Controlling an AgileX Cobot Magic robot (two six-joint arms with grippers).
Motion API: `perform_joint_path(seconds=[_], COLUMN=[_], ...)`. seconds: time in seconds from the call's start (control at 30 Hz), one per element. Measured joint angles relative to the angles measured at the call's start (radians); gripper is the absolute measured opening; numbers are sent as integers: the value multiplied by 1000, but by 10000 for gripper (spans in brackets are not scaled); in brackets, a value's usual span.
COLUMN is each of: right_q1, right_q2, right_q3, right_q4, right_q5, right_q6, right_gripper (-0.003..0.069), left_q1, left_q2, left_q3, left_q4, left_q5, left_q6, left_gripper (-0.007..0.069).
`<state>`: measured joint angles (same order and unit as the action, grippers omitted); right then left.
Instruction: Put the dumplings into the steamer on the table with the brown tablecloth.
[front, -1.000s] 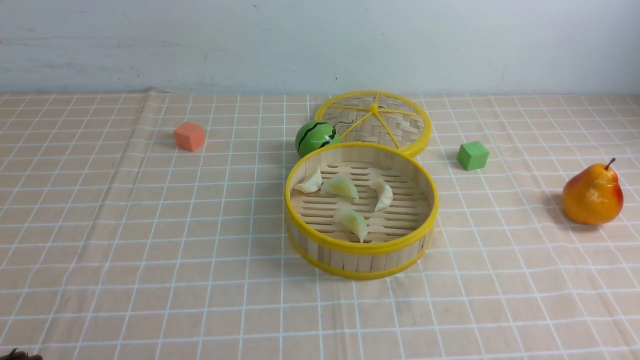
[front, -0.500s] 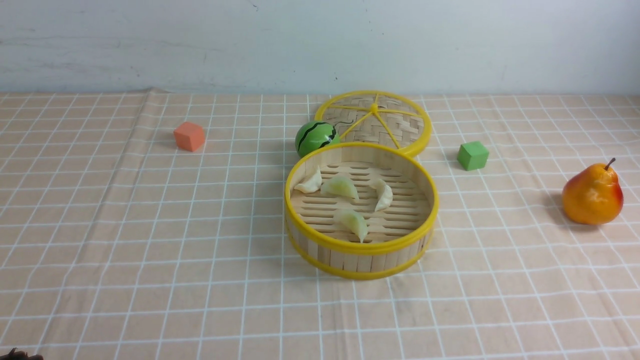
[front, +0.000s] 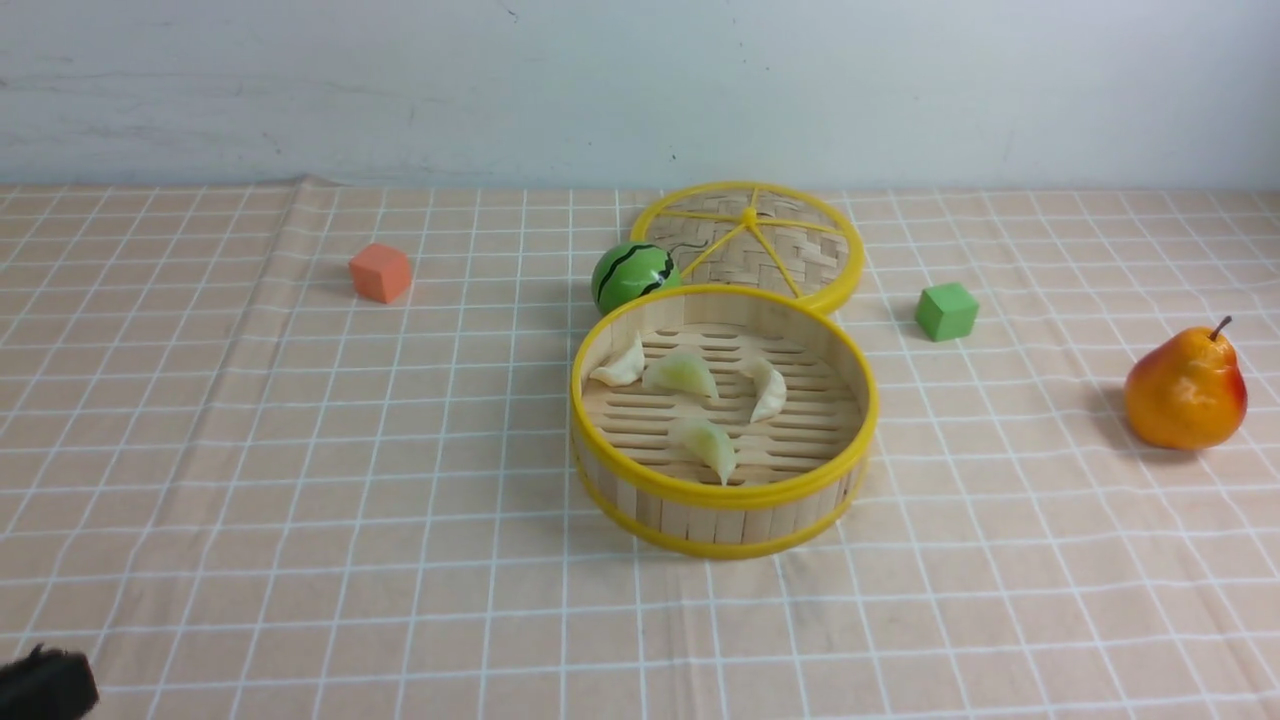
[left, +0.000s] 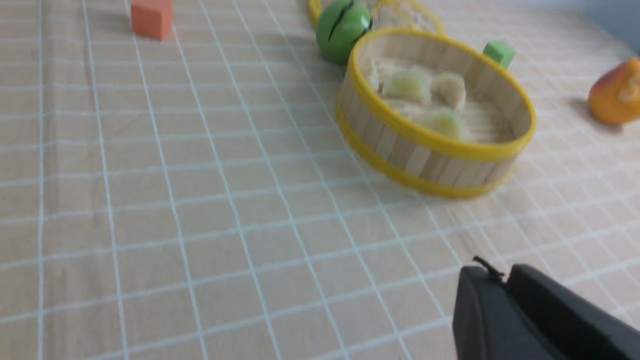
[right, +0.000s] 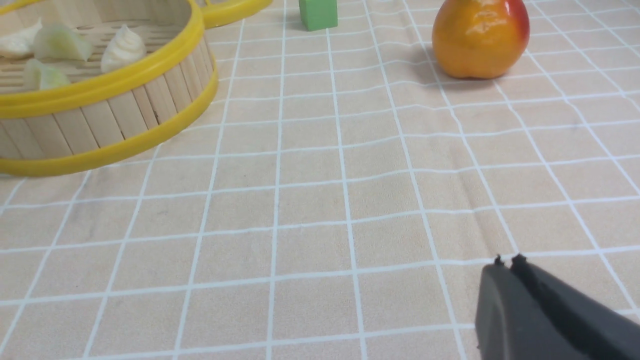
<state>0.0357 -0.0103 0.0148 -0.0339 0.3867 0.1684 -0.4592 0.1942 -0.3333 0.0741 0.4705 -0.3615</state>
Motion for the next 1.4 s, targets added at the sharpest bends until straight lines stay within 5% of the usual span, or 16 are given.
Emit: perform_joint_path(seconds=[0.13,0.47,1.4], right_q1=[0,0,0], right_q2=[0,0,0], right_q3=[0,0,0], right_q4=[0,1,2], right_q5=[0,0,1], right_q6=[0,0,0], right_gripper=[10,18,46], left_q1=[192,573,521], left_q2=[-101,-205,-205], left_q3=[111,288,362], left_q4=[-36,-43,-47], left_q5=[-178,-231,-109], left_q6=[67,121,132], left_gripper=[-14,-14,-14])
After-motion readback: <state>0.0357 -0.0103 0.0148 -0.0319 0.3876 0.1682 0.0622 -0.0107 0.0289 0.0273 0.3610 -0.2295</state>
